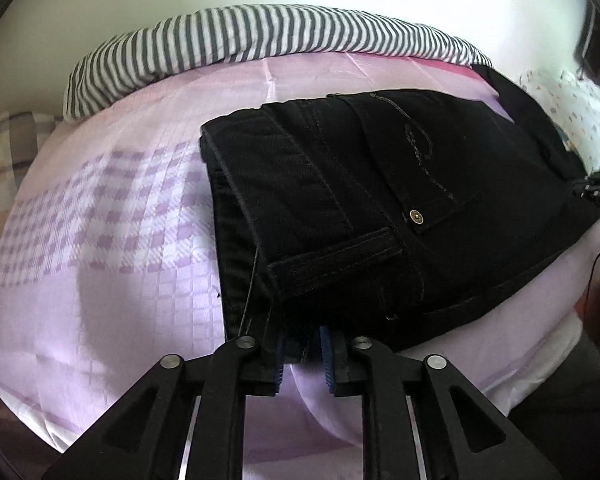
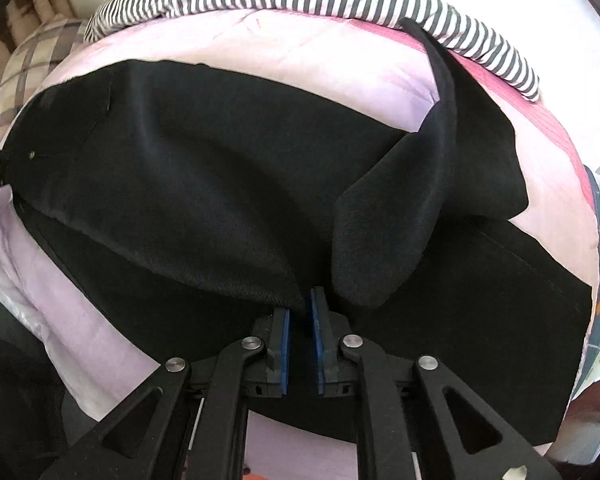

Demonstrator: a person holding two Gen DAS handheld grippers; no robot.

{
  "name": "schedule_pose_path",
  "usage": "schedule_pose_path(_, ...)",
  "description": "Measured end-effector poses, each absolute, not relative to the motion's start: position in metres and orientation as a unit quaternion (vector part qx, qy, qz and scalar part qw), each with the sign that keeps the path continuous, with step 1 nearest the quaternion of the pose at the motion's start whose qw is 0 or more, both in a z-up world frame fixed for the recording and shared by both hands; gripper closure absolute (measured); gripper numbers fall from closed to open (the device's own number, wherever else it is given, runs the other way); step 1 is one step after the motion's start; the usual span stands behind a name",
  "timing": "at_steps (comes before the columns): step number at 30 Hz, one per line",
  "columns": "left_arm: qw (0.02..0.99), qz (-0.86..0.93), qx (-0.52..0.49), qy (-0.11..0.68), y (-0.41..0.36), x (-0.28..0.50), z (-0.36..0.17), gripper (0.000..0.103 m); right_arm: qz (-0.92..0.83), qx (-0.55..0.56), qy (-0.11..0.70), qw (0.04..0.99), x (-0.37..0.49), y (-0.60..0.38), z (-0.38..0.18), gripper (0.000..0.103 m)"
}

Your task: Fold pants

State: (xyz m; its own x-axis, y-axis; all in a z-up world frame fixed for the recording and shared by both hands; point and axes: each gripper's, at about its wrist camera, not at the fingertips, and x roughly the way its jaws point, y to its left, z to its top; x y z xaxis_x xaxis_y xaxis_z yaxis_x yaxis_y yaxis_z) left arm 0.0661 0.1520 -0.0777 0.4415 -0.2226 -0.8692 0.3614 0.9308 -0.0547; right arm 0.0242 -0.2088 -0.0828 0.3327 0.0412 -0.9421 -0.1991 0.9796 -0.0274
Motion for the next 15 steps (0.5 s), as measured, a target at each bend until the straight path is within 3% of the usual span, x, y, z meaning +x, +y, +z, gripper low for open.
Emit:
schedule_pose_path(3, 0.840, -0.174, 0.040, 0.512, 0.163, 0.062, -0.072, 0.078, 0.069, -0.059, 0.569, 0.817, 0.020, -0.209, -0.083, 0.088)
schedule_pose_path(7, 0.844, -0.152, -0.005, 0.514, 0.182, 0.051, -0.061, 0.059, 0.064, -0.045, 0.562, 0.823, 0.016, -0.209, -0.084, 0.086)
schedule_pose_path(15, 0.817, -0.172, -0.218, 0.505, 0.207, 0.033, -0.054, 0.058, 0.064, -0.021, 0.546, 0.835, 0.007, -0.214, -0.075, 0.075)
